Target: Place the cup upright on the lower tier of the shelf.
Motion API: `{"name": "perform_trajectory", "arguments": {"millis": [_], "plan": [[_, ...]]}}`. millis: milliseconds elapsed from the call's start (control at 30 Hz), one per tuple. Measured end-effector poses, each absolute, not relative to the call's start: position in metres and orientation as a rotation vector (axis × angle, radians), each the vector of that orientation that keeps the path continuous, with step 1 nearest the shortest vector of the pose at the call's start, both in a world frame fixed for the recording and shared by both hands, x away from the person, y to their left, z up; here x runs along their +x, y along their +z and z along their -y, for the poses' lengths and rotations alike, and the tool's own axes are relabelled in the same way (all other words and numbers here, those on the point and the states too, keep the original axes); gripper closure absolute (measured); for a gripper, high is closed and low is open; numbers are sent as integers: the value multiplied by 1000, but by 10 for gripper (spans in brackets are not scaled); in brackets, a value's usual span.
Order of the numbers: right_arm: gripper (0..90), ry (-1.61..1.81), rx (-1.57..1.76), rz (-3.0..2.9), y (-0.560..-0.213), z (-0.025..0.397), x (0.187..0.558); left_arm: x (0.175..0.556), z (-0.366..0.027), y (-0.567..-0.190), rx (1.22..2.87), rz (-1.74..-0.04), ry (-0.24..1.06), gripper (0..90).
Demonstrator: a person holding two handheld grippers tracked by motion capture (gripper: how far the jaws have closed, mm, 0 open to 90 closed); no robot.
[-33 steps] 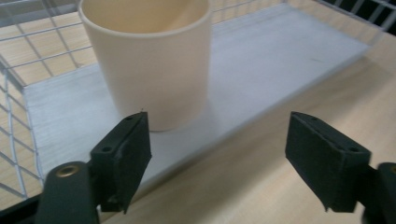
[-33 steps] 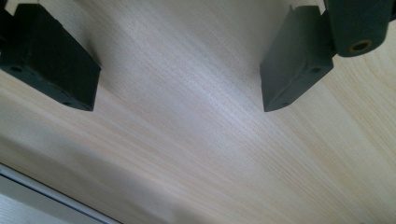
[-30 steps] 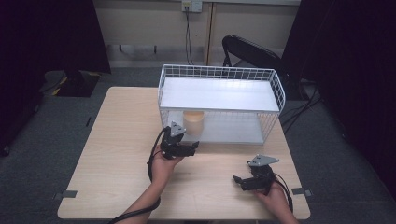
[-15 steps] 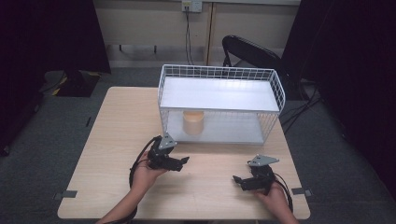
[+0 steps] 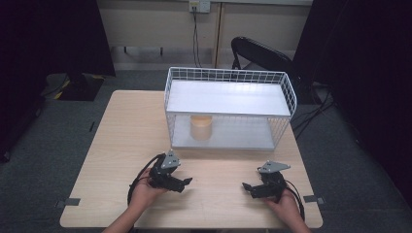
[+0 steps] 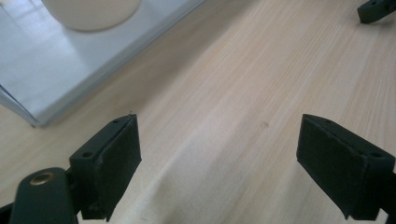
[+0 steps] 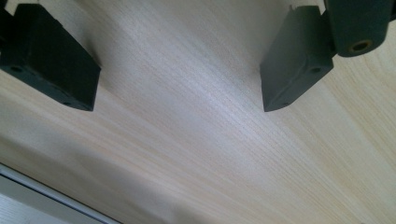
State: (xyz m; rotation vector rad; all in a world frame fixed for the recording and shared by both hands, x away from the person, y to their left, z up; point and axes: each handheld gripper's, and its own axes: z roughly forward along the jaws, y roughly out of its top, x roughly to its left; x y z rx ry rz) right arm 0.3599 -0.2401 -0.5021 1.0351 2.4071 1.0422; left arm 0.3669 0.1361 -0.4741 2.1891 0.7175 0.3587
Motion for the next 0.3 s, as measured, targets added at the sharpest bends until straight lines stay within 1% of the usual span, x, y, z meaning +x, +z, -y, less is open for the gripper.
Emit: {"name": "perform_trajectory", "arguments": {"millis": [300], "plan": [[114, 1042, 1035, -2407, -502, 240, 360, 363, -138, -491, 2253, -712, 362, 133]]}}
